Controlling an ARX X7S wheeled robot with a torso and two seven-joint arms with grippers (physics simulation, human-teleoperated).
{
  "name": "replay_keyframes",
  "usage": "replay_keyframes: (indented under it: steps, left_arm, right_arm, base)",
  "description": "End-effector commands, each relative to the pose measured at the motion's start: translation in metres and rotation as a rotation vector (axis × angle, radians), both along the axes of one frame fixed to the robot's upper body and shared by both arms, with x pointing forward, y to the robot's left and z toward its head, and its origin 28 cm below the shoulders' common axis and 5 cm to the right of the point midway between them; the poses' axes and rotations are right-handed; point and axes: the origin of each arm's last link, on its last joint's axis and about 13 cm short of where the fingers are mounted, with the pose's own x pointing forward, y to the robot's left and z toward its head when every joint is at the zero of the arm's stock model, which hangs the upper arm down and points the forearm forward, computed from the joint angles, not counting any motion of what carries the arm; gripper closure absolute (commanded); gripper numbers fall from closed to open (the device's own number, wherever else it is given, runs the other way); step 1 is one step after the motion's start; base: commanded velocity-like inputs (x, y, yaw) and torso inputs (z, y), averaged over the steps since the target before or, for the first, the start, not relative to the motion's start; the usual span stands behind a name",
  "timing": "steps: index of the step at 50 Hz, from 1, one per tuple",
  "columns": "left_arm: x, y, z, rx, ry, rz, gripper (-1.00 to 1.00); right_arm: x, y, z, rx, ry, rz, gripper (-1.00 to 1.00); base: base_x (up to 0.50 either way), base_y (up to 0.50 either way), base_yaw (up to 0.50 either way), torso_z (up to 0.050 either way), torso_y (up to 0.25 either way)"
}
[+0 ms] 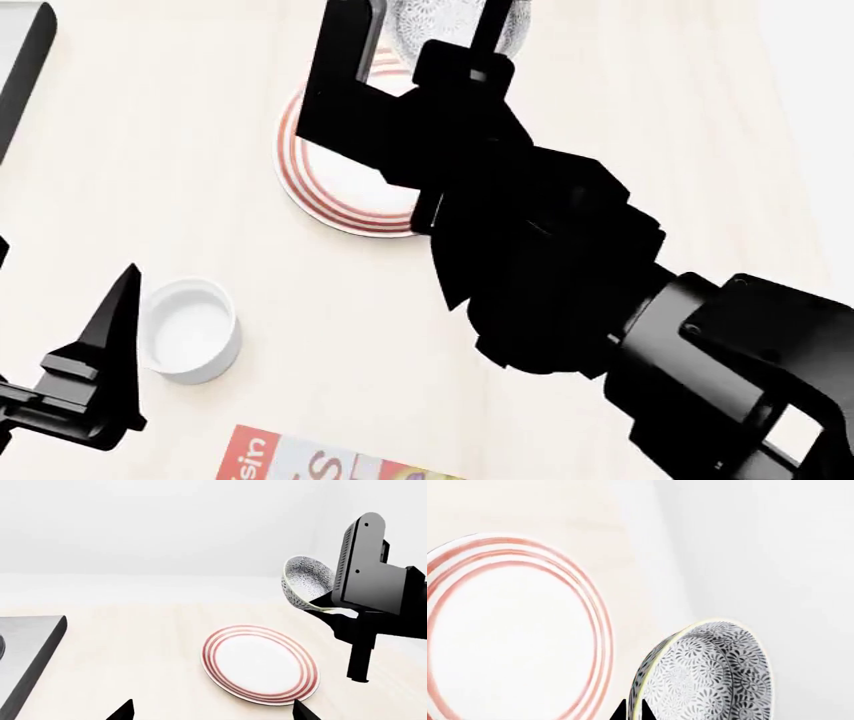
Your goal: Pick the akita bowl on the cookies box and place it on the plate.
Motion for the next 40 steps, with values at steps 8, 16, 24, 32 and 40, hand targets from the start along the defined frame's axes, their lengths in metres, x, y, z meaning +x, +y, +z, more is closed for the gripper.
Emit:
replay_keyframes:
  steps: [8, 16, 24, 32, 40]
  left_arm:
    - [-0.002, 0.0, -0.003, 0.003, -0.008, -0.02, -1.0]
    - [-0.003, 0.002, -0.003, -0.003, -0.011, -0.026, -1.0]
    - [-0.003, 0.001, -0.005, 0.006, -0.006, -0.029, -1.0]
    - [-0.005, 0.002, -0.005, -0.005, -0.006, -0.04, -1.0]
    - [-0.006, 0.002, -0.005, -0.003, -0.009, -0.04, -1.0]
  right_arm:
    - [0.018, 0.017, -0.016, -0.015, -0.053, 0.0, 1.0]
    - [0.019, 0.023, -0.026, -0.026, -0.047, 0.017, 1.0]
    - [0.018, 0.026, -0.03, -0.035, -0.044, 0.03, 1.0]
    - [0.02, 0.028, -0.029, -0.028, -0.047, 0.032, 1.0]
    - [0.024, 0.031, -0.032, -0.002, -0.039, 0.039, 1.0]
  base:
    - [0.0, 0.0, 0.0, 0.0, 0.0]
    - [0.0, 0.0, 0.0, 0.0, -0.113]
    - [0.0, 0.0, 0.0, 0.0, -0.25]
    - [0.0, 0.0, 0.0, 0.0, -0.009]
    - [0.0, 0.0, 0.0, 0.0, 0.0]
